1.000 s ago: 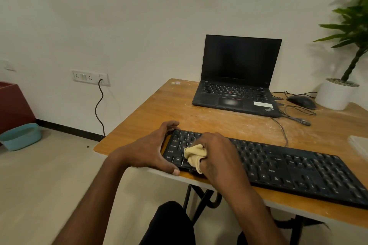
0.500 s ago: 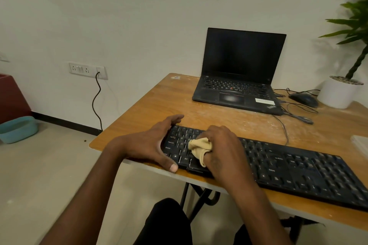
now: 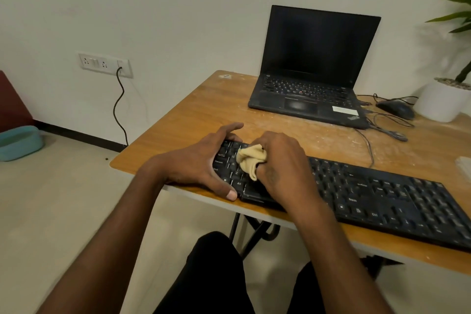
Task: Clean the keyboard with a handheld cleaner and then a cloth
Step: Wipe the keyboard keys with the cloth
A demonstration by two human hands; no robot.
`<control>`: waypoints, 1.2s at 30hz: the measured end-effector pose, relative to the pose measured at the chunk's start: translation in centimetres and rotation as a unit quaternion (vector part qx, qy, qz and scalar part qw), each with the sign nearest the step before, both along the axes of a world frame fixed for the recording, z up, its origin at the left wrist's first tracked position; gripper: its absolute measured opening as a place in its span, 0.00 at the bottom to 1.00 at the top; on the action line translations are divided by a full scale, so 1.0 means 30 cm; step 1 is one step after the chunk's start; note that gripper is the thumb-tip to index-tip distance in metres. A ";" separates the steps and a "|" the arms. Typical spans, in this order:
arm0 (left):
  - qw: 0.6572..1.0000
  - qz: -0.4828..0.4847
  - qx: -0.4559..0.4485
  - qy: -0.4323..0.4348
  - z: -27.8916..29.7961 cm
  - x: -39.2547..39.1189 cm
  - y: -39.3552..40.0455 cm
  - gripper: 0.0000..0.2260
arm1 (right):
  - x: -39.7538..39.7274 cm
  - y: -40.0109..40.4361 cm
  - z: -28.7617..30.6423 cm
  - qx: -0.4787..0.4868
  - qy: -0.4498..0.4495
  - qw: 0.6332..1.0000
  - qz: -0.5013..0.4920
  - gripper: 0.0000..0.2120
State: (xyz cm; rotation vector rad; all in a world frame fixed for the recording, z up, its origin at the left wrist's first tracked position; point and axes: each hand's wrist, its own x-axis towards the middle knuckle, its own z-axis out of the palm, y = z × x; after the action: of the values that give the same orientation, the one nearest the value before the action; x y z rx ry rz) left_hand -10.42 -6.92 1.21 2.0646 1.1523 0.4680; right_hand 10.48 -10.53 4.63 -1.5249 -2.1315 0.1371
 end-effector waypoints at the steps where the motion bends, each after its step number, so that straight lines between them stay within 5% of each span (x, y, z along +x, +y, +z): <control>1: 1.000 0.000 -0.001 -0.002 0.001 0.001 -0.002 0.61 | -0.002 0.006 0.008 -0.011 0.002 1.000 0.005 0.14; 9: 1.000 -0.002 -0.006 -0.010 -0.003 -0.002 -0.001 0.61 | 0.160 -0.027 0.017 -0.037 0.039 0.996 -0.075 0.15; 18: 1.000 0.000 -0.013 -0.001 0.001 0.002 -0.007 0.60 | -0.015 0.035 0.015 -0.010 0.010 1.000 -0.004 0.11; 25: 1.000 -0.003 -0.005 -0.014 -0.010 -0.004 -0.001 0.60 | 0.137 0.042 0.024 -0.030 0.027 0.997 -0.072 0.12; 36: 1.000 -0.001 -0.011 -0.008 0.000 0.004 -0.010 0.59 | 0.027 0.105 0.022 -0.021 -0.004 0.999 -0.030 0.10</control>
State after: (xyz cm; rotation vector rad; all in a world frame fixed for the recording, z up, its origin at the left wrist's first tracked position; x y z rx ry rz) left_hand -10.29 -7.21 1.20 2.0399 1.1407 0.4693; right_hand 11.28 -7.38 5.30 -1.6150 -2.0978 0.1567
